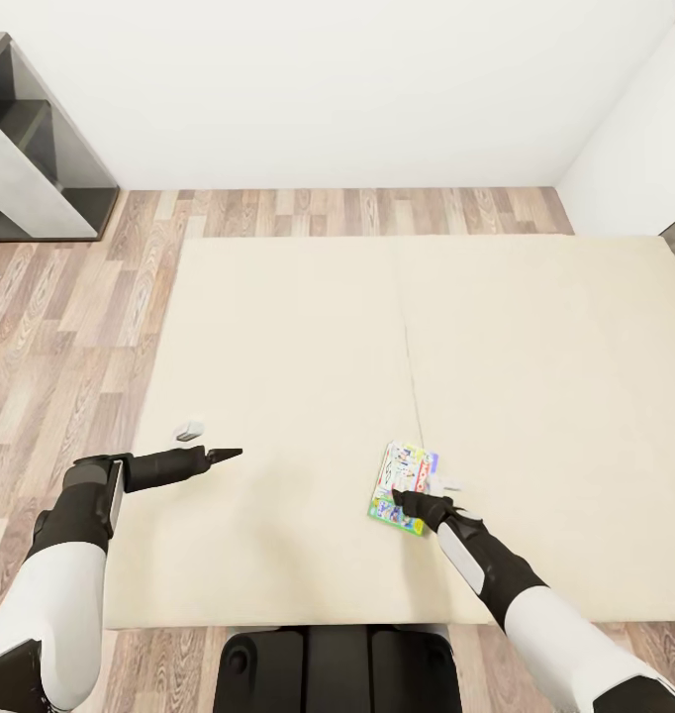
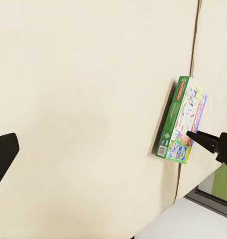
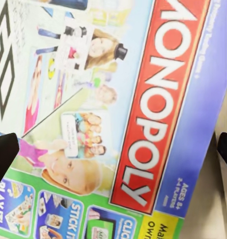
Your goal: Put all the toys in the child's room - the three board games (two on the bed and one on the table), the two jigsaw puzzles on the table, and the tennis ball on the table - inside the toy box on the table in the child's room.
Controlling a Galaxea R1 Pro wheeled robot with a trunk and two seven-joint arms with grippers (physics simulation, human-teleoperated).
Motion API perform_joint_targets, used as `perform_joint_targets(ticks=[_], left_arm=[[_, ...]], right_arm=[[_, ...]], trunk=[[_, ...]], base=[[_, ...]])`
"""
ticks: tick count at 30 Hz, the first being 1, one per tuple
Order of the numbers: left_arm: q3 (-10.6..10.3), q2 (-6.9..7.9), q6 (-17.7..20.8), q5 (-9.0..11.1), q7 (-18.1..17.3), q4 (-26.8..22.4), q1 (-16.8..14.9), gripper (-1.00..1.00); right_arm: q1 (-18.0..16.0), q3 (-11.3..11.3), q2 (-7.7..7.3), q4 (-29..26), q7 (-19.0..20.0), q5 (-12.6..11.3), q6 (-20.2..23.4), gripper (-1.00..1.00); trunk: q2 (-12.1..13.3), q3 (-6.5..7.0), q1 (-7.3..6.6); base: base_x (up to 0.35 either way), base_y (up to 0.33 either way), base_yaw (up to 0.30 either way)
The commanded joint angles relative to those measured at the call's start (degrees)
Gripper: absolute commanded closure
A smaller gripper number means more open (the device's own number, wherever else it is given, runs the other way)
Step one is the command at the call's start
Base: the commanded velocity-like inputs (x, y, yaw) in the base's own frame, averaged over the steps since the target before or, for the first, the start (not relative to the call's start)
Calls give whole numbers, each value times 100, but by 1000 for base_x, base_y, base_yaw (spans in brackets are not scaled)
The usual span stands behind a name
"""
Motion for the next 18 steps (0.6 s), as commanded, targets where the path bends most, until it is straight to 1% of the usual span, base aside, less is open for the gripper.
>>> perform_joint_targets(ticks=[1, 14, 18], left_arm=[[23, -5, 44, -58, -56, -5, -7, -100], [24, -4, 43, -58, -56, -5, -4, -100], [24, -4, 43, -58, -57, -2, -2, -100]], right_arm=[[-16, 44, -13, -12, -47, -55, 36, -100], [-210, 35, -43, -3, -81, -74, 357, -100], [-245, 33, -43, -3, -87, -74, 388, -100]], trunk=[[-9, -7, 3], [-9, -7, 3], [-9, -7, 3]], base=[[0, 0, 0], [0, 0, 0], [0, 0, 0]])
